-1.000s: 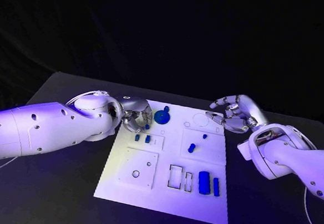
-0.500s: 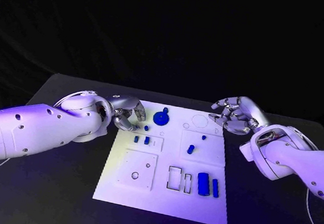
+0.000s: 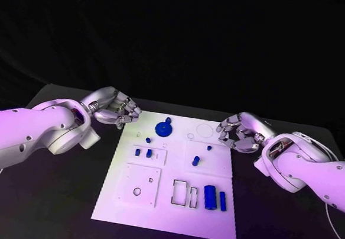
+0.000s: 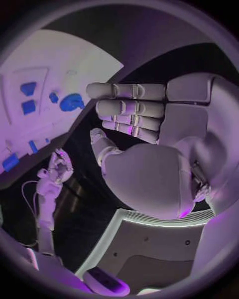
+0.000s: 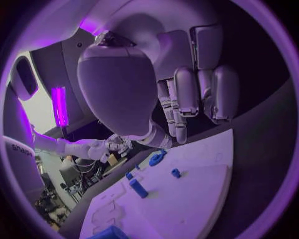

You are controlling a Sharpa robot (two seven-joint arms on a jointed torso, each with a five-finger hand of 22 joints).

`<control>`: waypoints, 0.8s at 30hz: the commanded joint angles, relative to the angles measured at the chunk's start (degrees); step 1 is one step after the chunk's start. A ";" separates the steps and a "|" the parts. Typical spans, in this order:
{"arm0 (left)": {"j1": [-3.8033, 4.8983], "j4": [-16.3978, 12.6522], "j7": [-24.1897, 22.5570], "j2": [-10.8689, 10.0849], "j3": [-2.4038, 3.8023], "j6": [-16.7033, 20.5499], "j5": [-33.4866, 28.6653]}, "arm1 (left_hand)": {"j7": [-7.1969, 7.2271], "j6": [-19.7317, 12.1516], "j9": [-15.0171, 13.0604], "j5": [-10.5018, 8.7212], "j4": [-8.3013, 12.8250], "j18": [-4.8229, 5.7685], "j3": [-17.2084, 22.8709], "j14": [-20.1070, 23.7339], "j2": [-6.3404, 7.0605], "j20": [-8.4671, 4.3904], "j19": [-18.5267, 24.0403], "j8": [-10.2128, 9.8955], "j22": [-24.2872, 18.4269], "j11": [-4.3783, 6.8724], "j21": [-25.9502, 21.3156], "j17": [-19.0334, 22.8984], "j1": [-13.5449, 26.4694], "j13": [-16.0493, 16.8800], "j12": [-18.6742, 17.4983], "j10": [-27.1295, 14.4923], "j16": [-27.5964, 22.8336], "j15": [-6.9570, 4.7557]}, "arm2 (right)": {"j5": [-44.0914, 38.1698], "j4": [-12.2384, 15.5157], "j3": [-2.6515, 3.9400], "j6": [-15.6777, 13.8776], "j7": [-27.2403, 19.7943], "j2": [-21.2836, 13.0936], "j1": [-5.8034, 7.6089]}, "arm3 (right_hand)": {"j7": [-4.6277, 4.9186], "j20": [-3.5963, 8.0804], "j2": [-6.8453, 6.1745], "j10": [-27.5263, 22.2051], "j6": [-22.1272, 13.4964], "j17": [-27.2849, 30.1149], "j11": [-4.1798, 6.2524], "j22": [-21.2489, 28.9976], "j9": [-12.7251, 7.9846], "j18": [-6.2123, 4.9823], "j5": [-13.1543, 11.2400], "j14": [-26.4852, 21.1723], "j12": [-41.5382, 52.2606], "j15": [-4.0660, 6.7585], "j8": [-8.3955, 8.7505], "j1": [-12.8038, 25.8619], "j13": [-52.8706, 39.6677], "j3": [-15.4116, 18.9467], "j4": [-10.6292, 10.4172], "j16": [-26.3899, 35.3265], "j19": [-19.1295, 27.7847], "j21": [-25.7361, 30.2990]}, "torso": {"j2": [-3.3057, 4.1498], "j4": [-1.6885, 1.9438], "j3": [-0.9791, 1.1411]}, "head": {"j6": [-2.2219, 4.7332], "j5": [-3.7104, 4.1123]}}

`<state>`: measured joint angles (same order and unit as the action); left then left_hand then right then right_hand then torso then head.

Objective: Assemble the parts on the task board

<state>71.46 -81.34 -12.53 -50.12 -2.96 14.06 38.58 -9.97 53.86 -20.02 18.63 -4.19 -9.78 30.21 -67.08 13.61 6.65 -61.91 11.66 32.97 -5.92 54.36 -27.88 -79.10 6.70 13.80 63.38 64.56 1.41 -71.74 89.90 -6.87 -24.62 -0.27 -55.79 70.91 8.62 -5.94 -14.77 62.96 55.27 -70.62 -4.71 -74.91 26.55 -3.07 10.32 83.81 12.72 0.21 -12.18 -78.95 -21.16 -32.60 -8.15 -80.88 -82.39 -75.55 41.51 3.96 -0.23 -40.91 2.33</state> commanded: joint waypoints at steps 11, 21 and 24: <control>0.08 -3.62 -12.45 -2.50 0.02 -1.14 -31.14 | 0.91 1.12 -0.12 0.28 0.89 -0.85 -0.78 1.27 -1.04 -0.72 0.59 0.94 -0.69 1.12 -1.23 0.70 -0.80 2.05 4.44 2.55 -0.62 -0.88 | -23.33 1.76 -0.01 7.49 8.27 1.39 -0.19 | 0.40 -0.25 -1.53 -0.07 0.05 0.50 -0.42 -5.77 -0.48 -0.37 -0.70 2.11 -2.32 -0.67 0.56 1.84 2.72 0.75 0.49 0.02 -0.39 -0.08 | 0.15 0.16 -0.10 | -0.07 0.79; 0.08 -4.50 -13.09 -2.97 -0.01 -1.77 -32.66 | 0.92 1.22 -0.14 0.29 1.00 -0.85 -0.80 1.32 -1.10 -0.77 0.58 1.01 -0.72 1.16 -1.28 0.75 -0.89 2.18 4.67 2.45 -0.64 -0.92 | -26.54 1.19 -0.08 8.74 10.57 3.41 -0.48 | 0.74 -0.57 -1.10 -0.33 0.23 0.24 -0.80 -6.01 -0.79 -0.31 -0.61 2.16 -3.34 -1.00 0.83 1.68 4.13 0.54 1.06 -0.14 -0.52 -0.30 | 0.16 0.08 -0.12 | -0.41 0.78; 0.08 -4.59 -13.11 -3.06 -0.01 -1.83 -32.78 | 0.92 1.22 -0.14 0.29 1.01 -0.85 -0.81 1.34 -1.10 -0.78 0.57 1.02 -0.73 1.16 -1.29 0.76 -0.90 2.20 4.71 2.40 -0.65 -0.92 | -26.95 0.94 -0.12 9.34 10.92 3.79 -0.57 | 0.66 -0.61 -0.73 0.29 0.65 0.04 -0.72 -6.23 -0.96 -0.26 -1.86 2.23 -3.58 -0.95 0.86 1.38 4.90 -0.22 1.46 -0.28 -0.68 -0.57 | 0.17 0.07 -0.11 | -0.51 0.79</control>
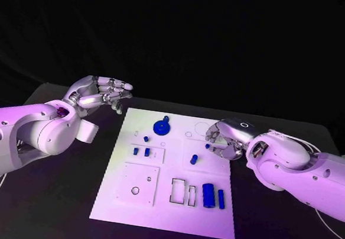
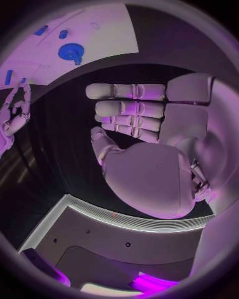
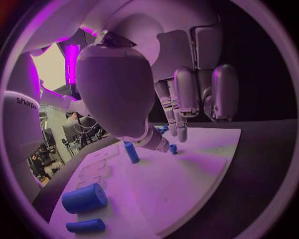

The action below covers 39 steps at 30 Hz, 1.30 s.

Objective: Assemble the parts on the task board

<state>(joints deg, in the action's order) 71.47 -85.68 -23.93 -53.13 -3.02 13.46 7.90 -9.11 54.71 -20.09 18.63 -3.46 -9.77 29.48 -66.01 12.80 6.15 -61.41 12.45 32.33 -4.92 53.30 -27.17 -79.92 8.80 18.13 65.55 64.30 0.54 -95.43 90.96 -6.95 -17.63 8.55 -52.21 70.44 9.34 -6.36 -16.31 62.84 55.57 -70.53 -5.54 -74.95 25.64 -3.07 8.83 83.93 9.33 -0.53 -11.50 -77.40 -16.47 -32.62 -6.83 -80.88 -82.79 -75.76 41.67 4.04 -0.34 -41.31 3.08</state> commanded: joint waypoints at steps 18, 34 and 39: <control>0.08 -0.49 -1.27 -0.42 0.04 -1.30 -2.23 | 0.03 0.35 -0.06 0.28 0.33 -0.85 -0.12 0.29 -0.29 -0.31 0.06 0.22 -0.10 0.14 -0.27 0.09 -0.09 0.15 0.46 0.11 -0.40 -0.05 | -5.01 -1.66 -0.20 3.04 2.90 2.36 -0.96 | -0.69 0.14 1.89 2.97 2.24 -0.99 0.76 -7.74 -0.18 0.23 -0.87 2.38 -0.14 0.27 -0.29 -0.31 1.68 -2.25 1.01 -0.87 -1.42 -2.56 | 0.05 0.00 0.13 | -0.80 -0.19; 0.09 -0.40 -0.85 -0.62 0.04 -1.57 -2.57 | -0.03 0.24 -0.03 0.28 0.40 -0.84 -0.13 0.30 -0.37 -0.33 0.02 0.18 -0.13 0.09 -0.30 0.13 -0.16 0.24 0.62 -0.13 -0.39 -0.05 | -5.05 -2.35 -0.21 3.09 3.37 3.35 -1.35 | -1.19 0.51 3.03 4.77 3.61 -1.38 1.28 -8.72 -0.12 0.55 -2.01 2.54 0.06 0.68 -0.79 0.02 2.40 -3.56 1.62 -1.18 -2.13 -3.95 | 0.00 -0.01 0.08 | -1.20 -0.16; 0.10 -0.44 -0.71 -0.69 0.04 -1.64 -2.60 | -0.03 0.24 -0.03 0.28 0.40 -0.84 -0.13 0.30 -0.37 -0.33 0.02 0.18 -0.13 0.09 -0.30 0.13 -0.16 0.24 0.62 -0.13 -0.39 -0.05 | -5.05 -2.45 -0.21 3.60 3.51 3.65 -1.56 | -1.61 0.78 3.47 5.91 4.57 -1.47 1.71 -9.24 0.08 0.72 -2.05 2.59 0.35 1.02 -1.29 0.05 2.50 -3.84 2.14 -1.28 -2.51 -4.71 | -0.01 -0.04 0.08 | -1.37 -0.13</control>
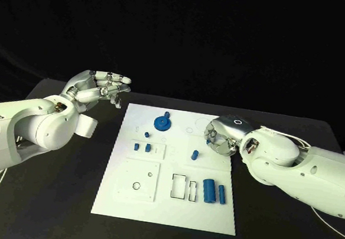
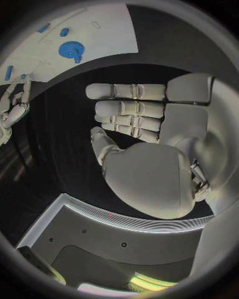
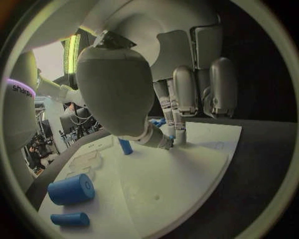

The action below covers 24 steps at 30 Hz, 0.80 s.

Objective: Assemble the parts on the task board

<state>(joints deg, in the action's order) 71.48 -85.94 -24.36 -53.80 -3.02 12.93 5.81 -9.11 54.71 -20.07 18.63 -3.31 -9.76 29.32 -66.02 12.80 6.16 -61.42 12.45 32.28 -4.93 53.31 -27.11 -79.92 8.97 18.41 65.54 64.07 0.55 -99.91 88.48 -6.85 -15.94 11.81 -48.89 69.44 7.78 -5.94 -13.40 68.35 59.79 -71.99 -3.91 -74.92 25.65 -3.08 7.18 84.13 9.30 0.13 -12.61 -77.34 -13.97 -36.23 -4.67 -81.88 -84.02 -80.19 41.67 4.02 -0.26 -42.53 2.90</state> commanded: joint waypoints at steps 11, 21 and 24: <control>0.09 -0.28 -0.04 -0.18 0.05 -1.09 -0.51 | -0.07 0.19 -0.01 0.31 0.54 -0.85 0.12 0.34 -0.56 -0.38 -0.05 0.17 -0.10 0.09 -0.33 0.13 -0.51 0.27 0.67 -0.41 -0.15 -0.06 | -0.66 0.66 -0.33 2.28 0.38 0.56 -0.89 | -0.27 0.54 0.66 0.89 0.77 -0.11 0.31 -9.67 0.17 0.87 -0.37 2.43 0.43 0.56 -0.40 -0.08 0.06 -0.34 0.46 -0.36 -1.58 -0.88 | -0.03 0.00 0.00 | -0.40 0.09; 0.09 -0.27 0.12 -0.24 0.05 -1.09 -0.51 | -0.09 0.18 0.00 0.31 0.65 -0.84 0.15 0.35 -0.62 -0.40 -0.08 0.18 -0.10 0.08 -0.33 0.16 -0.63 0.34 0.80 -0.50 -0.15 -0.07 | -1.32 0.86 -0.33 1.68 0.99 0.74 -0.96 | -0.23 0.62 0.43 0.87 0.67 0.06 0.30 -9.89 0.15 0.96 -0.34 2.41 0.31 0.61 -0.34 -0.03 0.15 -0.31 0.74 -0.30 -1.75 -1.23 | -0.05 0.02 0.01 | -0.42 -0.01; 0.09 -0.26 0.22 -0.24 0.05 -1.10 -0.51 | -0.09 0.18 0.00 0.31 0.65 -0.84 0.15 0.35 -0.62 -0.40 -0.08 0.18 -0.10 0.08 -0.33 0.16 -0.63 0.34 0.80 -0.50 -0.15 -0.07 | -1.45 0.80 -0.33 1.87 1.14 0.84 -0.96 | -0.24 0.63 0.49 0.90 0.68 -0.02 0.32 -9.99 0.15 1.00 -0.31 2.42 0.30 0.61 -0.34 -0.07 0.16 -0.37 0.81 -0.33 -1.82 -1.38 | -0.03 0.01 0.00 | -0.42 -0.08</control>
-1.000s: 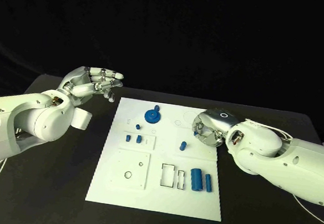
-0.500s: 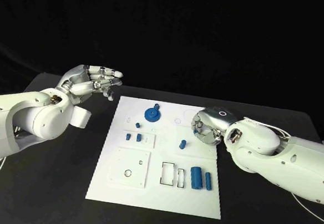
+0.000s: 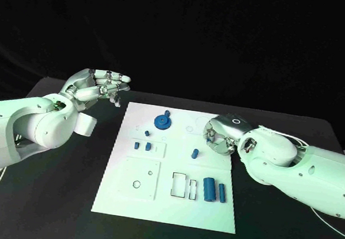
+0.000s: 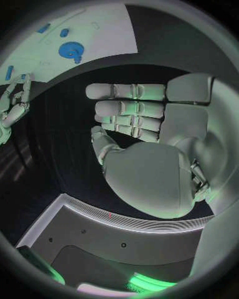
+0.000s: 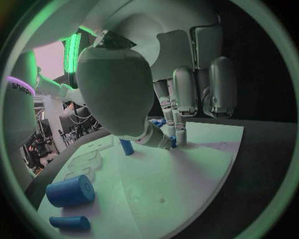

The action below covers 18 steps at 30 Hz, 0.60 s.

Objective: Assemble the parts on the task board

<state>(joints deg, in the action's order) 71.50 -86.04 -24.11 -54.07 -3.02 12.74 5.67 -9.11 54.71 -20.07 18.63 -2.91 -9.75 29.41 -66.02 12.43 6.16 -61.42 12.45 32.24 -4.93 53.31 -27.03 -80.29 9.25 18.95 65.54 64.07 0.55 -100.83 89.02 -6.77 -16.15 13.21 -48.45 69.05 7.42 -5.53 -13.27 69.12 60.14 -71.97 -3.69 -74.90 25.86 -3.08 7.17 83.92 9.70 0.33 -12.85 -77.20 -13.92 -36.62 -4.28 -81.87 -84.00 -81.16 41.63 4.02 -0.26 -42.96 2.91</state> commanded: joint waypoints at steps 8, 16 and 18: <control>0.09 -0.17 0.25 0.05 0.05 -0.80 -0.38 | -0.12 0.17 0.00 0.31 0.31 -0.84 0.06 0.37 -0.29 -0.41 -0.09 0.17 -0.06 0.05 -0.33 0.11 -0.31 0.11 0.36 -0.60 -0.15 -0.06 | -1.06 0.08 -0.41 3.02 0.34 0.83 -0.57 | -0.11 0.46 1.40 1.10 1.28 -0.15 0.41 -10.74 0.20 1.27 0.18 2.68 0.06 0.69 -0.64 -1.17 0.16 -0.67 1.82 -0.43 -2.39 -1.54 | 0.01 -0.04 0.00 | -0.19 -0.09; 0.09 -0.17 0.59 0.09 0.05 -0.60 -0.38 | -0.14 0.17 0.01 0.31 0.34 -0.84 0.09 0.38 -0.35 -0.41 -0.10 0.17 -0.06 0.04 -0.33 0.13 -0.35 0.14 0.42 -0.67 -0.15 -0.06 | -2.24 -0.03 -0.41 2.48 1.35 0.99 -0.60 | -0.19 0.74 3.09 2.14 1.91 -0.04 0.65 -11.71 0.59 1.63 -0.93 2.68 0.10 0.91 -1.15 -1.77 0.14 -1.84 3.58 -0.43 -3.12 -3.05 | -0.04 -0.04 0.03 | -0.23 -0.06; 0.09 -0.16 0.69 0.09 0.05 -0.58 -0.38 | -0.14 0.17 0.01 0.31 0.34 -0.84 0.09 0.38 -0.35 -0.41 -0.10 0.17 -0.06 0.04 -0.33 0.13 -0.35 0.14 0.42 -0.67 -0.15 -0.06 | -2.61 0.05 -0.42 1.96 1.60 1.00 -0.62 | -0.20 0.77 3.22 2.26 1.96 0.00 0.67 -11.83 0.64 1.67 -0.89 2.68 0.10 0.94 -1.20 -1.81 0.14 -1.98 3.79 -0.42 -3.21 -3.23 | -0.03 -0.05 0.02 | -0.23 -0.04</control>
<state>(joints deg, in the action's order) 71.50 -86.05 -23.50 -54.06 -3.02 12.74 5.64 -9.11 54.70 -20.07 18.63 -2.91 -9.75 29.41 -66.03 12.43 6.16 -61.42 12.45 32.25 -4.91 53.31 -26.97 -80.29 9.31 19.25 65.11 64.07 0.55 -102.17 89.02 -6.80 -15.87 14.28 -47.80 68.98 7.30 -5.12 -11.30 70.27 61.70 -72.07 -3.81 -74.94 26.42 -2.13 6.16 84.00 9.84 0.83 -13.72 -78.27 -13.74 -38.55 -0.83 -82.10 -84.00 -84.01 41.62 3.99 -0.25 -43.17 2.82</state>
